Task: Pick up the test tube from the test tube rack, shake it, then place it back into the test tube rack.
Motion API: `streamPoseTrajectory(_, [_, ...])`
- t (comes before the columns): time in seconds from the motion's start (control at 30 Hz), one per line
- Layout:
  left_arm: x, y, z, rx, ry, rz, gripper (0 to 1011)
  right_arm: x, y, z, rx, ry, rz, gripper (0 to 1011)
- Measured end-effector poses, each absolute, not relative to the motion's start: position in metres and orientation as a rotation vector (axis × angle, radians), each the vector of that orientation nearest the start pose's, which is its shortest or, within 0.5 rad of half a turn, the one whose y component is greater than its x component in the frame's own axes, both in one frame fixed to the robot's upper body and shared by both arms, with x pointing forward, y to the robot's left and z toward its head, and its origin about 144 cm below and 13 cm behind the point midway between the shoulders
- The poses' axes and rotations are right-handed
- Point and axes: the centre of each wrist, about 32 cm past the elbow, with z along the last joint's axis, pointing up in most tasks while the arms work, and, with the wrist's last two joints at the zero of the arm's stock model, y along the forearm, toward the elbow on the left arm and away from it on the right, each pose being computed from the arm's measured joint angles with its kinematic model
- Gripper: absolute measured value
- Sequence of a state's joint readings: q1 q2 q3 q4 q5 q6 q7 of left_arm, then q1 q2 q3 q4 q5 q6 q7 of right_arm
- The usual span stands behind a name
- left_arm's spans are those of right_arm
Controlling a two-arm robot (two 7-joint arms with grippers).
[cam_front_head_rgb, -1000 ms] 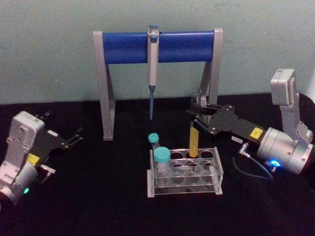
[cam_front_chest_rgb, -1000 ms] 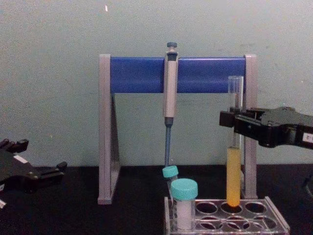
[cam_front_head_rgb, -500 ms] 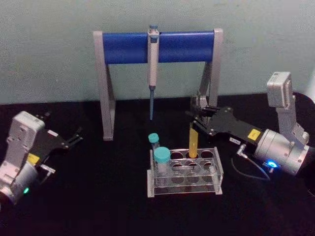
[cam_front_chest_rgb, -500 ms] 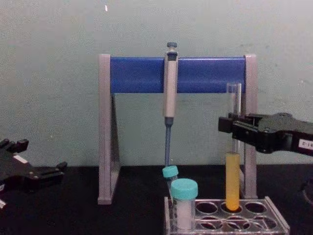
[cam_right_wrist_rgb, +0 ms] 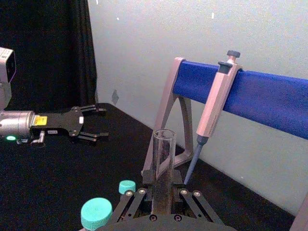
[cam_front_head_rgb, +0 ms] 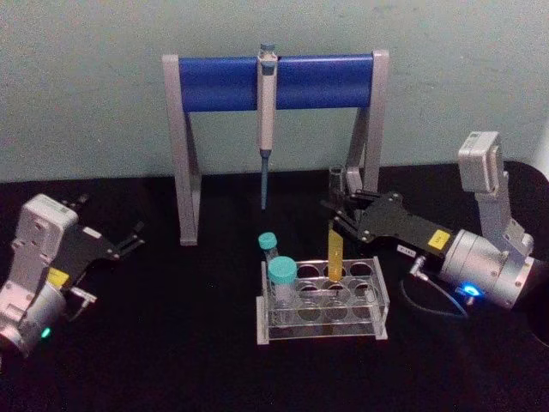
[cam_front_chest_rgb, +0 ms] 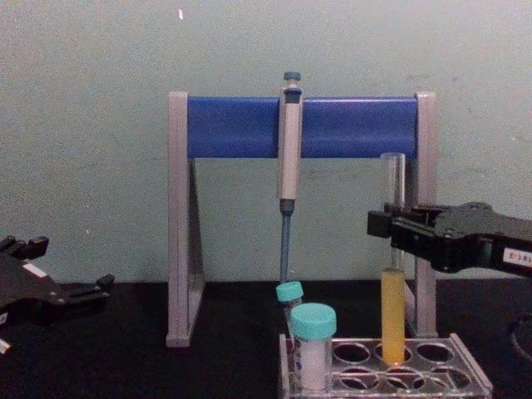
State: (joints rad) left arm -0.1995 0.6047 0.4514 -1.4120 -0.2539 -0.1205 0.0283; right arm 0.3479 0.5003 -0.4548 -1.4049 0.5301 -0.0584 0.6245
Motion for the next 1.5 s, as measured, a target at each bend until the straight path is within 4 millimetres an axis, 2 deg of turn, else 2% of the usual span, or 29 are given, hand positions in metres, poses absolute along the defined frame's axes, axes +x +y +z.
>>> streamPoseTrajectory(1.5, [0.489, 0.31, 1.14, 0.304, -0.285, 1.248, 1001, 0.539, -0.269, 1.172, -0.076, -0.015, -0.618, 230])
